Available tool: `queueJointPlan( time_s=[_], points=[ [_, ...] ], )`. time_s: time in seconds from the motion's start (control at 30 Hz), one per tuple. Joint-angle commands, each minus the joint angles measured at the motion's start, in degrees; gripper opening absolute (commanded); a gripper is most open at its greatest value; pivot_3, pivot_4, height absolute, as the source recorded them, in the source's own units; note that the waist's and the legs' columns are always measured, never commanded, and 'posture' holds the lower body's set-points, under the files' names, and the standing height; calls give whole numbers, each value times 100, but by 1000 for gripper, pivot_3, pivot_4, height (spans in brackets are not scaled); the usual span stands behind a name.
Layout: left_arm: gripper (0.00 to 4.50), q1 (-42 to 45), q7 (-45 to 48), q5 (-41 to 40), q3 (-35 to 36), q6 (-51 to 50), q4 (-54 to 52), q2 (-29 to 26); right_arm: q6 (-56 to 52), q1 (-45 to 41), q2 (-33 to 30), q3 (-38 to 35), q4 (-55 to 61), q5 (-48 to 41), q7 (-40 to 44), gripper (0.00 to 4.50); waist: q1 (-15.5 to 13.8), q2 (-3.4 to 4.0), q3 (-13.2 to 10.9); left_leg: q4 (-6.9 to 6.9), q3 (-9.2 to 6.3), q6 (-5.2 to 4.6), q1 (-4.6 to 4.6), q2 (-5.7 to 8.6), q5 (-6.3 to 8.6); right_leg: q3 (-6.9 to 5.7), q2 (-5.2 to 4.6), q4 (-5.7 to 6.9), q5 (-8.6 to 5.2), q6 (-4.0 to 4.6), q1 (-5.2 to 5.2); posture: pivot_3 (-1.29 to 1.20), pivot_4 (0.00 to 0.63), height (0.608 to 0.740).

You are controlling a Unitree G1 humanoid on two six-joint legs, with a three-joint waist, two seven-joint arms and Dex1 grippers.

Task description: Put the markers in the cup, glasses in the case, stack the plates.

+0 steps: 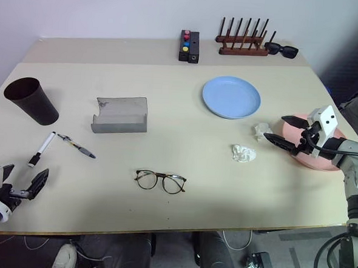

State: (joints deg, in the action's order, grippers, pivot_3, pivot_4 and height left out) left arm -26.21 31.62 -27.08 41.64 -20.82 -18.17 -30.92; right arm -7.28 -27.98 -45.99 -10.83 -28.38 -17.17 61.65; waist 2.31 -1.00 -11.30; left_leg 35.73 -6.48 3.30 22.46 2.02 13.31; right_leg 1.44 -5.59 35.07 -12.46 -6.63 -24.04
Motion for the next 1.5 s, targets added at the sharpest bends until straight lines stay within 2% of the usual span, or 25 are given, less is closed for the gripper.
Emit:
queueJointPlan(
  time_s=[0.03,0.57,0.67,0.83,1.0,1.13,1.2,1.33,1.5],
  points=[
    [4475,-29,5,-96,220,106,-89,-5,43,-121,18,-64,34,-44,-16,4500,1,0,0,0,0,0,0,0,0,0,0,0,0,0,0,0,150,739],
    [4475,310,-324,-77,-21,-57,-345,35,195,-273,286,62,130,-21,-162,4500,-3,0,0,2,0,0,0,0,0,0,0,0,1,1,1,0,150,739],
    [4475,586,-538,-39,-119,-241,-343,-46,186,-337,452,147,457,-51,-218,4500,4,0,0,1,0,0,-1,0,0,0,1,2,1,0,1,0,150,739],
    [4475,1433,-1382,114,-399,-1010,-332,-114,-184,-300,873,446,1624,-214,-342,4500,3,0,0,2,-2,0,-2,0,0,0,2,8,4,-3,1,0,150,739],
    [4475,2857,-2853,266,-1017,-2325,-403,389,-804,-258,1735,1355,3022,-294,-544,4500,-19,-4,3,17,-16,0,-3,1,-1,-4,6,21,17,-27,6,0,150,739],
    [4475,3315,-3640,378,-1211,-3115,-590,913,-1096,-131,2284,1806,3492,-313,-793,4500,-16,-5,3,18,-15,1,0,5,0,-3,4,16,19,-33,6,0,150,739],
    [4475,3590,-4233,413,-1157,-3589,-781,1394,-1203,-66,2531,2051,3614,-277,-917,4500,-24,-6,3,18,-15,1,0,5,0,-3,4,15,20,-34,5,0,150,739],
    [4475,3928,-4946,691,-1198,-4091,-1043,1921,-1408,10,2778,2254,3782,-331,-1046,4500,-44,-9,5,23,-19,2,-1,5,-1,-5,6,24,21,-33,5,0,150,739],
    [4475,4329,-5465,1069,-1292,-4687,-1017,2287,-1529,116,2901,2414,3868,-353,-1092,4500,-103,-11,6,27,-18,3,-1,7,-1,-4,6,24,20,-33,7,0,150,739]
  ],
)
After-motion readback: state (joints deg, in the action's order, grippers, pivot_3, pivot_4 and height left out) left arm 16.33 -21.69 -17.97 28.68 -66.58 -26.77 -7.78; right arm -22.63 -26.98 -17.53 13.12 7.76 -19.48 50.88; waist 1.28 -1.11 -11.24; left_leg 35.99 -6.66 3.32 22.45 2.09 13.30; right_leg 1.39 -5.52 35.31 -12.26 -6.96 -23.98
